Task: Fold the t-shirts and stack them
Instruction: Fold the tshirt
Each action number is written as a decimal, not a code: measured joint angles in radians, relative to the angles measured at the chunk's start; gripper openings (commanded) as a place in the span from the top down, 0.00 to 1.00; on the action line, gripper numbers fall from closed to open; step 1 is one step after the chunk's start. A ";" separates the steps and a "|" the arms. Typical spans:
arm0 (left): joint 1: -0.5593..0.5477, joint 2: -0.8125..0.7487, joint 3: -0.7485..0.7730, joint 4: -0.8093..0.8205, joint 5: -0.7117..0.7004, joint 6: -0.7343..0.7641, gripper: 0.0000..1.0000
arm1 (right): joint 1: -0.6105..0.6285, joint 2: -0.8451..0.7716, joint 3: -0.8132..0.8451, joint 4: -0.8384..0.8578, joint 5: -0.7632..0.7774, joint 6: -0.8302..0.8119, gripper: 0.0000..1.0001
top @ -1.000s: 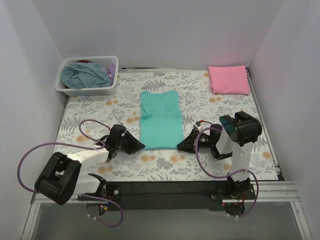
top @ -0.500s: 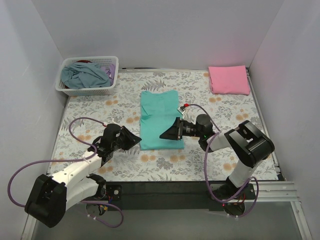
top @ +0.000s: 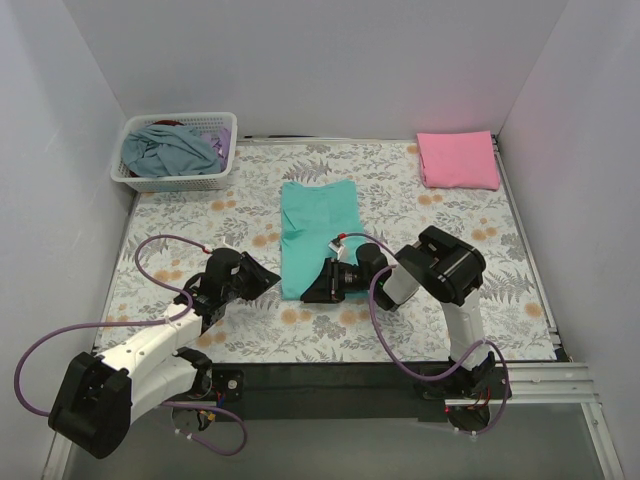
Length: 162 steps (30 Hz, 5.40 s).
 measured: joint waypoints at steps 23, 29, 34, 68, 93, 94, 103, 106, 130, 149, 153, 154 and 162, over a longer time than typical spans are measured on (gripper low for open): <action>0.000 -0.008 0.000 -0.031 -0.003 0.016 0.69 | -0.126 -0.227 -0.153 -0.142 0.031 -0.142 0.64; 0.000 -0.008 0.006 -0.042 0.000 0.031 0.61 | -0.146 -0.175 -0.166 -0.113 -0.006 -0.135 0.65; 0.000 -0.006 0.032 -0.058 0.004 0.053 0.56 | -0.146 -0.293 -0.166 -0.261 0.031 -0.199 0.63; -0.240 0.405 0.447 -0.491 -0.240 0.247 0.36 | -0.011 -0.546 0.262 -1.586 0.795 -0.684 0.50; -0.241 0.460 0.462 -0.505 -0.234 0.220 0.39 | 0.032 -0.457 0.291 -1.577 0.808 -0.668 0.92; -0.241 0.463 0.463 -0.505 -0.234 0.219 0.39 | 0.034 -0.457 0.291 -1.576 0.805 -0.668 0.99; -0.242 0.517 0.481 -0.512 -0.233 0.208 0.50 | 0.035 -0.457 0.291 -1.574 0.804 -0.668 0.99; -0.243 0.534 0.492 -0.524 -0.234 0.203 0.59 | 0.035 -0.457 0.291 -1.574 0.803 -0.670 0.99; -0.254 0.660 0.575 -0.587 -0.211 0.179 1.00 | 0.035 -0.457 0.291 -1.570 0.793 -0.686 0.99; -0.906 0.157 0.417 -1.008 -0.024 -0.184 1.00 | 0.509 -0.893 0.071 -1.870 0.520 -0.488 0.99; -0.927 0.132 0.442 -1.063 -0.017 -0.239 1.00 | 0.510 -0.932 0.114 -1.945 0.507 -0.446 0.99; -0.914 0.127 0.464 -1.077 -0.021 -0.245 1.00 | 0.502 -0.929 0.151 -1.978 0.515 -0.449 0.99; -0.687 0.068 0.576 -1.109 -0.035 -0.228 1.00 | 0.306 -0.861 0.507 -2.141 0.567 -0.579 0.99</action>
